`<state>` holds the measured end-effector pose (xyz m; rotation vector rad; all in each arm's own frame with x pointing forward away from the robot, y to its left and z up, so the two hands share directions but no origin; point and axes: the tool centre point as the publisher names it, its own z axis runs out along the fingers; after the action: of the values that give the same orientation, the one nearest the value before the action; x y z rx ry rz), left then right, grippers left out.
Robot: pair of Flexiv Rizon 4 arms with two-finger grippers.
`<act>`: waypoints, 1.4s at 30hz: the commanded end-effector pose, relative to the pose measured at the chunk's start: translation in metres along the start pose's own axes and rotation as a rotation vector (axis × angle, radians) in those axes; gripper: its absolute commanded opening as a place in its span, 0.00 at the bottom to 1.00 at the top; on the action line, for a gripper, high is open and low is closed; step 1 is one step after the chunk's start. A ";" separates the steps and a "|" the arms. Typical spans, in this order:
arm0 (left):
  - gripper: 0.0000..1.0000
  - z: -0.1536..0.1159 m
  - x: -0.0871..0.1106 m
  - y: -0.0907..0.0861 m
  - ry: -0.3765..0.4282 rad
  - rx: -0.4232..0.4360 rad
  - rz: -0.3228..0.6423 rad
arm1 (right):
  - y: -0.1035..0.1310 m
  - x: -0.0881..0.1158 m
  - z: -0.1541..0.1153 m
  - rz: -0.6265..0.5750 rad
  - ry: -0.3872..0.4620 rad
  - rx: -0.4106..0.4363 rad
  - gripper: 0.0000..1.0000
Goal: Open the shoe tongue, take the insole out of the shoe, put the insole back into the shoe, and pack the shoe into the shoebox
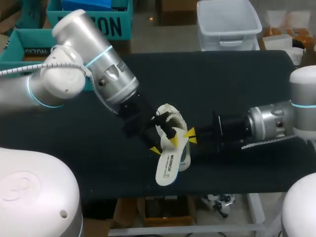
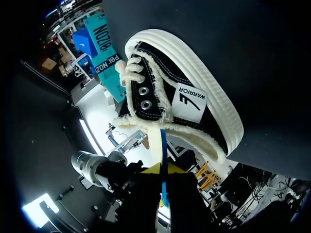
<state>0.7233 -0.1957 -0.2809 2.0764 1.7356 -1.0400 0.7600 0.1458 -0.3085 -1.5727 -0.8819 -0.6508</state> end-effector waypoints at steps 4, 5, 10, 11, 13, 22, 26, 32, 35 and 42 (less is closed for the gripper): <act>1.00 -0.011 0.009 -0.015 -0.074 -0.026 -0.025 | -0.009 -0.003 0.001 -0.010 0.032 -0.010 0.00; 1.00 -0.013 0.009 -0.016 -0.074 -0.026 -0.023 | -0.009 -0.003 0.001 -0.010 0.032 -0.011 0.00; 1.00 -0.036 0.009 -0.022 -0.038 0.004 0.024 | -0.013 -0.007 0.002 -0.005 0.027 0.009 0.00; 1.00 -0.039 0.009 -0.022 -0.032 0.003 0.025 | -0.013 -0.007 0.003 -0.004 0.025 0.012 0.00; 1.00 -0.056 0.006 -0.018 0.007 0.025 0.023 | -0.015 -0.007 0.003 -0.004 0.016 0.024 0.00; 1.00 -0.088 0.001 0.003 0.184 0.028 -0.101 | -0.027 -0.010 0.003 0.020 -0.008 0.046 0.00; 1.00 -0.095 0.000 0.010 0.251 0.045 -0.165 | -0.035 -0.012 0.002 0.041 -0.019 0.041 0.00; 1.00 -0.109 0.003 0.017 0.275 0.084 -0.228 | -0.040 -0.016 0.002 0.038 -0.025 0.040 0.00; 1.00 -0.115 0.005 0.018 0.287 0.088 -0.253 | -0.043 -0.018 0.003 0.036 -0.026 0.043 0.00; 1.00 -0.124 0.005 0.012 0.274 0.054 -0.262 | -0.046 -0.022 0.004 0.027 -0.025 0.052 0.00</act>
<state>0.7834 -0.1234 -0.2017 2.1632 2.1851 -0.9229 0.7116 0.1487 -0.3009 -1.5488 -0.8891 -0.5807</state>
